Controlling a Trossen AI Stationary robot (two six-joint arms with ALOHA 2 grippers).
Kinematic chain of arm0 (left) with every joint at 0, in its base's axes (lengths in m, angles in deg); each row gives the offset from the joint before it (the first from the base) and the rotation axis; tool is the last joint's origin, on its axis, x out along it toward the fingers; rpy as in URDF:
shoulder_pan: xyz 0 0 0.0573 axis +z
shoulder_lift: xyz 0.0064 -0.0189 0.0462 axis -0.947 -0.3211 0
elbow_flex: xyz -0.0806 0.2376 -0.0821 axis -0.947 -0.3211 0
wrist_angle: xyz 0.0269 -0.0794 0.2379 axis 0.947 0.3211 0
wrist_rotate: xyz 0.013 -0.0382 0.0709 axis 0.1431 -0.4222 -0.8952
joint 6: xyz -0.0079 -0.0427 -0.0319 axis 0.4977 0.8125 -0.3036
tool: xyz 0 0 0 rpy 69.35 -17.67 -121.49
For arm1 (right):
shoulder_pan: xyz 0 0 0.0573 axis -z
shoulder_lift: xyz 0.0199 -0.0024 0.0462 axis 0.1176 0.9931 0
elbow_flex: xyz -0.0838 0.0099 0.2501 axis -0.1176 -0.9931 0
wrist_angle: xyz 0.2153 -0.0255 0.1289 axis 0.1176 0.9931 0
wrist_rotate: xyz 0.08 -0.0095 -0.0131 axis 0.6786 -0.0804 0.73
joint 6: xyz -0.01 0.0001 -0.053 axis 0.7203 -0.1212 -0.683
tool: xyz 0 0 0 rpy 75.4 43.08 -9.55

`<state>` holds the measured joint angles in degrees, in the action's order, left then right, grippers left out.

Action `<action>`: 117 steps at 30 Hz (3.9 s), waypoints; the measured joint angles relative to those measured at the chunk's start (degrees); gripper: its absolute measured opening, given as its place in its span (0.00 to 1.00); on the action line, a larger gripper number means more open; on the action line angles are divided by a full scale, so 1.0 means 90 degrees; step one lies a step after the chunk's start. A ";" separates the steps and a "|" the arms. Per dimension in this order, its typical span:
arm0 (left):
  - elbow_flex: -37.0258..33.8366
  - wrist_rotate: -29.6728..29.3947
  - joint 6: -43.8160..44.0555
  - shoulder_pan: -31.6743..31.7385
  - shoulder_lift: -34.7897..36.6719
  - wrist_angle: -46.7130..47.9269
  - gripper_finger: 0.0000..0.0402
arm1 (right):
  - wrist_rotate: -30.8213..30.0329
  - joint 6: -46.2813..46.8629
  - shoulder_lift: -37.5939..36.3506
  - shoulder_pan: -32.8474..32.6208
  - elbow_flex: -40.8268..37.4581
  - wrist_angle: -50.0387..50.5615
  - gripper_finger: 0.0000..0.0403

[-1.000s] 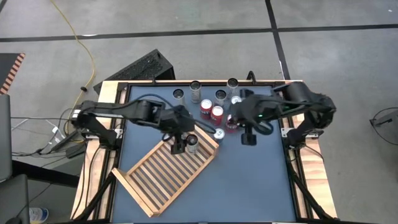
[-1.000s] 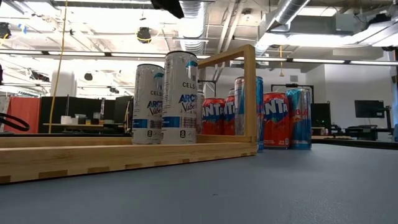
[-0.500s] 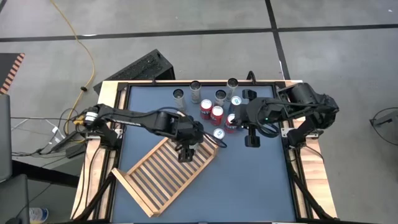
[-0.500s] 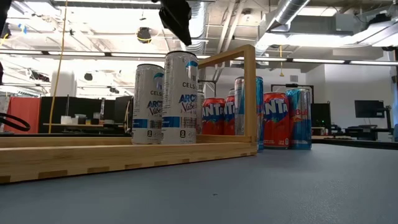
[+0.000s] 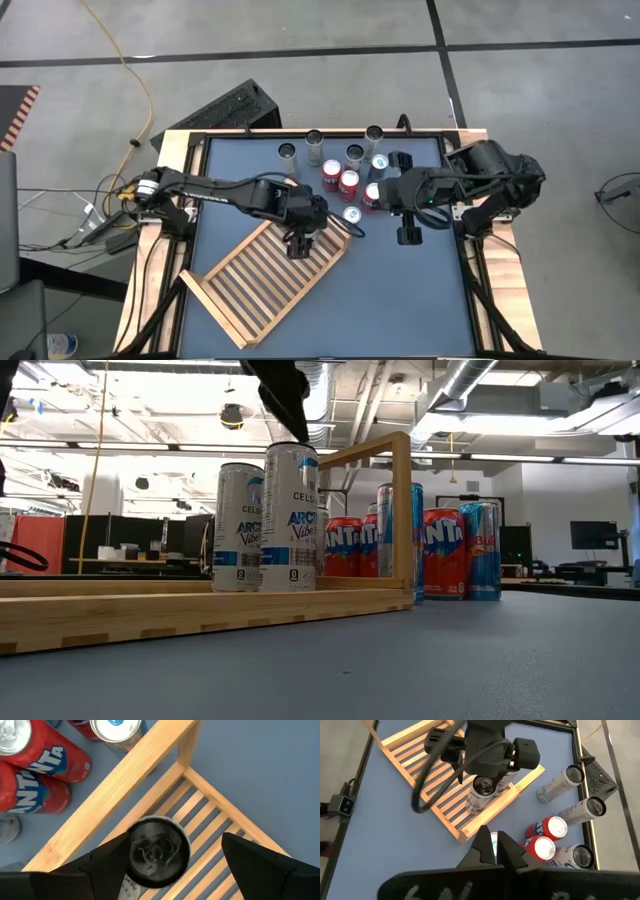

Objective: Place canned beverage on shelf
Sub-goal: Put the right white blue soda can on the shelf aligned with the other white blue soda can

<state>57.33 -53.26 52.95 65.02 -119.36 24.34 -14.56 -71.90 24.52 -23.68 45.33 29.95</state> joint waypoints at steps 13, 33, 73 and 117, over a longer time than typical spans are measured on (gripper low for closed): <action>-0.0191 0.0140 -0.0255 0.0125 -0.0002 -0.0156 0.75 | 0.0022 0.0017 -0.0002 0.0000 0.0002 0.0000 0.00; -0.0681 0.0217 -0.0262 0.0169 0.0010 -0.0576 0.75 | 0.0024 0.0019 -0.0002 0.0000 0.0005 0.0000 0.00; -0.0683 -0.0270 0.0232 0.0092 0.0088 -0.0724 0.75 | 0.0032 0.0022 -0.0002 0.0002 0.0007 0.0000 0.00; -0.0310 -0.0741 0.0149 -0.0117 -0.0110 -0.0201 0.88 | 0.0202 0.0019 -0.0002 0.0000 0.0007 -0.0001 0.00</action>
<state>54.54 -59.94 54.29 63.97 -120.35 22.53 -12.75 -71.72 24.50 -23.68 45.40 29.94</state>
